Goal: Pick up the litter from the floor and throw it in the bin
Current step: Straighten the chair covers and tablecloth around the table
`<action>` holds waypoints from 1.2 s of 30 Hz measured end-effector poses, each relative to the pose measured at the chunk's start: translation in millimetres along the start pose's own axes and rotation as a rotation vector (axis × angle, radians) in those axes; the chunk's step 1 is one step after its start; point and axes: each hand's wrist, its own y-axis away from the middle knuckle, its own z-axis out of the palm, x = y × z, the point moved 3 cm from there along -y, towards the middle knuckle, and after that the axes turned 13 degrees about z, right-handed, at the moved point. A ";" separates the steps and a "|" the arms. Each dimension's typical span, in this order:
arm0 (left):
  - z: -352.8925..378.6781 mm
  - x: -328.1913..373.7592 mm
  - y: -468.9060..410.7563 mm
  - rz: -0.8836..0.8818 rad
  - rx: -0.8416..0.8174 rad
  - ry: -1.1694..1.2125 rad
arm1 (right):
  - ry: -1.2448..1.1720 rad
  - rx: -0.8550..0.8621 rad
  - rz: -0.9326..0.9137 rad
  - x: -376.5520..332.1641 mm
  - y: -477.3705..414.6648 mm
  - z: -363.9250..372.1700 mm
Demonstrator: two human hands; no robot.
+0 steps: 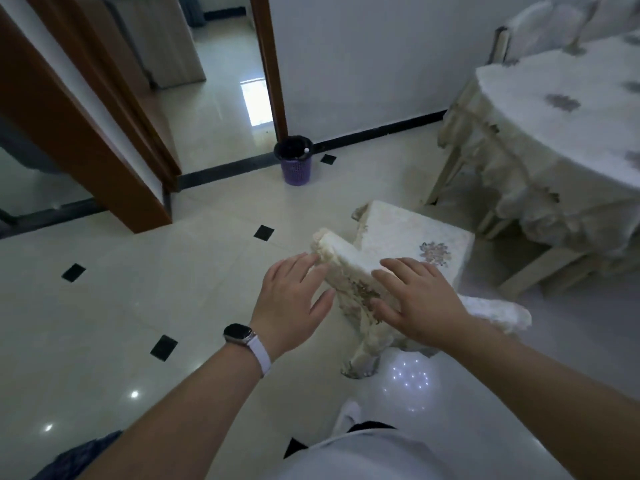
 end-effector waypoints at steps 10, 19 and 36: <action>54.1 10.3 -46.8 0.086 -0.124 0.129 | -0.050 -0.001 0.204 58.0 28.2 20.4; 103.6 0.0 -69.9 0.183 -0.259 0.202 | -0.079 0.073 0.438 79.1 61.9 40.7; 138.7 -34.4 -100.7 0.434 -0.053 0.254 | -0.009 0.269 0.442 84.6 35.5 63.8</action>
